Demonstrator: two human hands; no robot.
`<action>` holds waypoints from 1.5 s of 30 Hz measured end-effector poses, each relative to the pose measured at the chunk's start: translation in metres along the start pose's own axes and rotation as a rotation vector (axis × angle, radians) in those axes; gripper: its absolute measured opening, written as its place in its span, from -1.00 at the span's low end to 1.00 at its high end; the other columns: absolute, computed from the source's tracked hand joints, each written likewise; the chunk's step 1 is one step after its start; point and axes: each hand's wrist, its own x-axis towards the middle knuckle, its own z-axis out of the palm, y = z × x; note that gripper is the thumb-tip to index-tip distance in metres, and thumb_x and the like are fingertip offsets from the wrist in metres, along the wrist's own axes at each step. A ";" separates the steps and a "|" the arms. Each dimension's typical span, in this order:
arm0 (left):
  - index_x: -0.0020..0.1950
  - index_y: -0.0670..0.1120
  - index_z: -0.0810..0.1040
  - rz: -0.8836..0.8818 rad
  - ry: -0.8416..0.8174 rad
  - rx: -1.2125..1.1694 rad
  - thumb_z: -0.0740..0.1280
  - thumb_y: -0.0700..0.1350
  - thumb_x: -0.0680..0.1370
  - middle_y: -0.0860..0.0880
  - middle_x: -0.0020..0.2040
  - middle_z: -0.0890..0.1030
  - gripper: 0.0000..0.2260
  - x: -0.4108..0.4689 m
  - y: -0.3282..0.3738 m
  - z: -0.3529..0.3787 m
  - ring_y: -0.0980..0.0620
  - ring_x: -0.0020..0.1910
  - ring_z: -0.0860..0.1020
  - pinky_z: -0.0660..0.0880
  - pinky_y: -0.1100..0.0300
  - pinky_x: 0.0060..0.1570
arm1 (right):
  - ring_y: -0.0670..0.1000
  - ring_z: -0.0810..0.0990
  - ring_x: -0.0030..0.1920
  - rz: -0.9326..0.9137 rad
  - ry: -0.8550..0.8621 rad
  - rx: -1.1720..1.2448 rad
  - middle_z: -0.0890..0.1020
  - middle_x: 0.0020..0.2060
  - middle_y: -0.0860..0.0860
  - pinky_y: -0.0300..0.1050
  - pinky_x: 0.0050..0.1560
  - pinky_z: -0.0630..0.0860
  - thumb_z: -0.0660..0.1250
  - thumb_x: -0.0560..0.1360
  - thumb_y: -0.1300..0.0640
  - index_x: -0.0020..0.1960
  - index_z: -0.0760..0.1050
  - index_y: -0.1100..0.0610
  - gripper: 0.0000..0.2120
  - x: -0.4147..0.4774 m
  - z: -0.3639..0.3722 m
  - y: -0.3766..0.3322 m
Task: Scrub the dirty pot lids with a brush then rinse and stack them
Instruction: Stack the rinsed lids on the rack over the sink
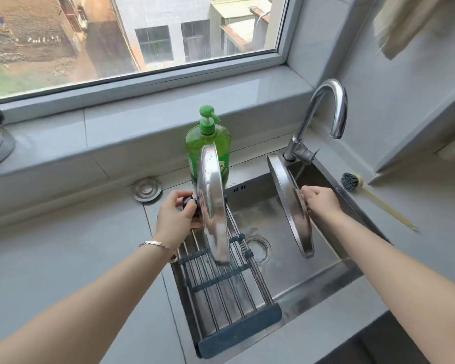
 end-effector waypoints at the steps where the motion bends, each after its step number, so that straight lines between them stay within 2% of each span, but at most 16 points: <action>1: 0.12 -0.20 0.45 -0.025 -0.015 -0.035 0.22 -0.28 0.59 -0.23 0.02 0.56 -0.88 0.001 0.002 0.009 0.03 -0.24 0.60 0.54 0.30 -0.45 | -0.02 0.21 -0.44 0.035 0.001 0.052 0.25 -0.50 0.02 -0.26 -0.54 0.18 0.17 0.47 0.20 -0.48 0.21 0.07 -0.64 -0.002 -0.003 0.003; 4: 0.12 -0.19 0.46 -0.046 -0.058 -0.061 0.25 -0.26 0.58 -0.25 0.03 0.59 -0.88 0.003 0.004 0.035 -0.04 -0.14 0.62 0.59 0.23 -0.40 | -0.05 0.25 -0.50 0.092 -0.015 0.127 0.28 -0.50 0.04 -0.38 -0.62 0.22 0.16 0.50 0.26 -0.45 0.25 0.12 -0.65 -0.006 -0.010 0.014; 8: 0.11 -0.17 0.48 -0.104 -0.091 0.007 0.25 -0.25 0.58 -0.23 -0.01 0.61 -0.88 0.002 -0.001 0.060 -0.17 -0.07 0.64 0.64 0.07 -0.25 | -0.03 0.32 -0.48 0.212 -0.009 0.186 0.36 -0.48 0.06 -0.31 -0.52 0.35 0.17 0.50 0.22 -0.40 0.37 0.16 -0.71 -0.013 -0.014 0.031; 11: 0.05 -0.12 0.50 -0.084 -0.100 0.080 0.26 -0.24 0.57 -0.25 -0.02 0.62 -0.91 0.000 -0.005 0.065 -0.20 -0.07 0.64 0.64 0.06 -0.28 | -0.06 0.31 -0.55 0.246 0.016 0.215 0.33 -0.49 0.08 -0.39 -0.59 0.30 0.15 0.51 0.22 -0.42 0.30 0.16 -0.69 -0.020 -0.015 0.035; 14: 0.02 -0.09 0.51 -0.049 -0.094 0.192 0.28 -0.22 0.56 -0.25 -0.03 0.61 -0.92 0.003 -0.004 0.051 -0.18 -0.10 0.63 0.63 0.08 -0.33 | -0.01 0.38 -0.49 0.239 -0.004 0.150 0.39 -0.44 0.11 -0.26 -0.39 0.45 0.18 0.49 0.17 -0.35 0.45 0.27 -0.71 -0.025 -0.012 0.036; 17: 0.01 -0.04 0.51 0.036 -0.087 0.374 0.31 -0.17 0.52 -0.15 -0.15 0.60 -0.91 0.008 -0.002 0.014 -0.14 -0.22 0.62 0.62 -0.06 -0.18 | -0.01 0.44 -0.49 0.170 -0.057 0.071 0.42 -0.40 0.13 -0.12 -0.25 0.47 0.21 0.48 0.13 -0.29 0.54 0.26 -0.73 -0.033 0.000 0.021; 19: 0.02 -0.06 0.50 0.098 -0.053 0.542 0.31 -0.16 0.50 -0.12 -0.17 0.59 -0.89 0.009 -0.001 -0.021 -0.14 -0.26 0.57 0.59 -0.04 -0.13 | -0.02 0.44 -0.48 0.108 -0.128 0.032 0.44 -0.46 0.08 -0.23 -0.33 0.47 0.22 0.49 0.14 -0.33 0.49 0.20 -0.74 -0.044 0.014 0.003; 21: 0.09 -0.10 0.50 0.132 -0.015 0.768 0.30 -0.15 0.49 -0.17 -0.07 0.59 -0.82 0.006 0.000 -0.061 -0.17 -0.16 0.55 0.51 0.09 -0.17 | 0.01 0.45 -0.46 0.032 -0.182 -0.022 0.46 -0.48 0.05 -0.22 -0.39 0.46 0.27 0.47 0.14 -0.35 0.51 0.24 -0.74 -0.057 0.034 -0.018; 25: 0.16 -0.12 0.45 0.071 0.087 1.131 0.25 -0.10 0.53 -0.17 0.00 0.43 -0.78 -0.011 -0.006 -0.151 -0.23 -0.07 0.53 0.36 0.16 -0.18 | 0.12 0.56 -0.25 -0.133 -0.328 -0.206 0.61 -0.30 0.09 -0.11 -0.22 0.46 0.33 0.39 0.12 -0.19 0.61 0.23 -0.83 -0.092 0.087 -0.070; 27: 0.18 -0.11 0.44 0.029 0.135 1.221 0.25 -0.08 0.53 -0.18 0.06 0.42 -0.75 -0.025 -0.016 -0.197 -0.23 -0.02 0.52 0.40 0.13 -0.11 | 0.13 0.53 -0.19 -0.238 -0.405 -0.374 0.60 -0.29 0.09 -0.19 -0.35 0.35 0.33 0.37 0.14 -0.25 0.59 0.17 -0.89 -0.115 0.115 -0.096; 30: 0.19 -0.11 0.46 -0.043 0.191 1.255 0.27 -0.09 0.51 -0.20 0.18 0.41 -0.74 -0.055 -0.038 -0.273 -0.20 0.10 0.48 0.39 0.12 0.01 | 0.14 0.54 -0.18 -0.428 -0.433 -0.512 0.57 -0.35 0.08 -0.16 -0.42 0.23 0.35 0.29 0.12 -0.42 0.47 0.12 -0.86 -0.152 0.165 -0.130; 32: 0.18 -0.11 0.46 -0.079 0.227 1.244 0.27 -0.11 0.50 -0.20 0.18 0.41 -0.73 -0.075 -0.057 -0.327 -0.20 0.08 0.49 0.40 0.10 0.00 | 0.08 0.54 -0.19 -0.516 -0.473 -0.522 0.60 -0.33 0.04 -0.16 -0.35 0.33 0.32 0.25 0.09 -0.36 0.52 0.12 -0.90 -0.178 0.203 -0.149; 34: 0.19 -0.11 0.44 -0.131 0.249 1.254 0.26 -0.12 0.50 -0.18 0.16 0.41 -0.73 -0.095 -0.075 -0.382 -0.20 0.04 0.52 0.40 0.11 -0.07 | 0.07 0.59 -0.17 -0.597 -0.522 -0.533 0.68 -0.26 0.05 -0.11 -0.16 0.50 0.29 0.26 0.07 -0.23 0.62 0.19 -0.78 -0.206 0.241 -0.167; 37: 0.20 -0.10 0.43 -0.183 0.265 1.255 0.25 -0.09 0.53 -0.16 0.16 0.41 -0.75 -0.120 -0.105 -0.466 -0.20 0.04 0.52 0.37 0.09 -0.07 | 0.13 0.60 -0.08 -0.712 -0.555 -0.562 0.69 -0.18 0.13 -0.01 -0.04 0.52 0.33 0.31 0.14 -0.15 0.65 0.22 -0.79 -0.256 0.299 -0.193; 41: 0.20 -0.06 0.44 -0.186 0.299 1.218 0.27 -0.06 0.53 -0.15 0.14 0.43 -0.74 -0.137 -0.143 -0.571 -0.20 0.04 0.51 0.45 0.01 0.01 | 0.14 0.57 -0.14 -0.739 -0.557 -0.633 0.65 -0.24 0.12 -0.08 -0.19 0.38 0.35 0.36 0.18 -0.09 0.65 0.18 -0.83 -0.324 0.369 -0.224; 45: 0.17 -0.09 0.46 -0.135 0.332 1.221 0.27 -0.09 0.53 -0.13 0.13 0.41 -0.77 -0.137 -0.167 -0.649 -0.15 0.02 0.47 0.42 0.03 -0.03 | 0.19 0.57 -0.03 -0.669 -0.543 -0.617 0.66 -0.15 0.17 -0.03 -0.06 0.48 0.39 0.34 0.21 -0.09 0.64 0.21 -0.83 -0.374 0.425 -0.251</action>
